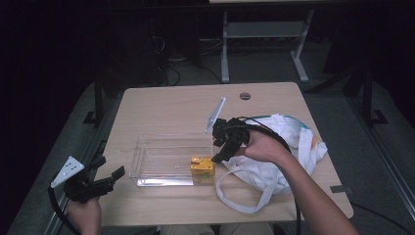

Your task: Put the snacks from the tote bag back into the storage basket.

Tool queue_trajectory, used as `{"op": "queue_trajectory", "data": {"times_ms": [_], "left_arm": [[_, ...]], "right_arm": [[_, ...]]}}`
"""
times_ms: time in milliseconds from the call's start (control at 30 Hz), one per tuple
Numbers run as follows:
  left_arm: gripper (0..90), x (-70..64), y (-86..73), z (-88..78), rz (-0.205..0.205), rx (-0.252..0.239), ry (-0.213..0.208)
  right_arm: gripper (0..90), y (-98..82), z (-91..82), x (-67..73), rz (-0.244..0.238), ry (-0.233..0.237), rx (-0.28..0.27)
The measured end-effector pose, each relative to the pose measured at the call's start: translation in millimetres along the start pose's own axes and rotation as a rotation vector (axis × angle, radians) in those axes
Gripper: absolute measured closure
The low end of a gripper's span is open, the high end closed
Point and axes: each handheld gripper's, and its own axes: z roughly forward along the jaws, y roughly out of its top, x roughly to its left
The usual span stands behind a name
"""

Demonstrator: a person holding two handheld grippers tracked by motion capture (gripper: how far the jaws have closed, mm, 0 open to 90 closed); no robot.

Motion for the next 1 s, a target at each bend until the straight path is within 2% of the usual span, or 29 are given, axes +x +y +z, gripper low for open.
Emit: {"op": "queue_trajectory", "data": {"times_ms": [267, 633, 1000], "left_arm": [[12.5, 0.1, 0.0, 0.0, -0.001, 0.001, 0.002], [12.5, -0.3, -0.1, 0.3, 0.0, 0.0, 0.0], [12.5, -0.9, -0.6, 0.3, -0.001, 0.006, -0.003]], "right_arm": [[39.7, -7.4, -4.3, -1.8, 0.009, -0.008, -0.007], [39.7, -23.7, -11.2, -4.8, 0.046, -0.017, -0.017], [39.4, -48.5, -13.9, -9.5, 0.087, -0.024, -0.039]]}}
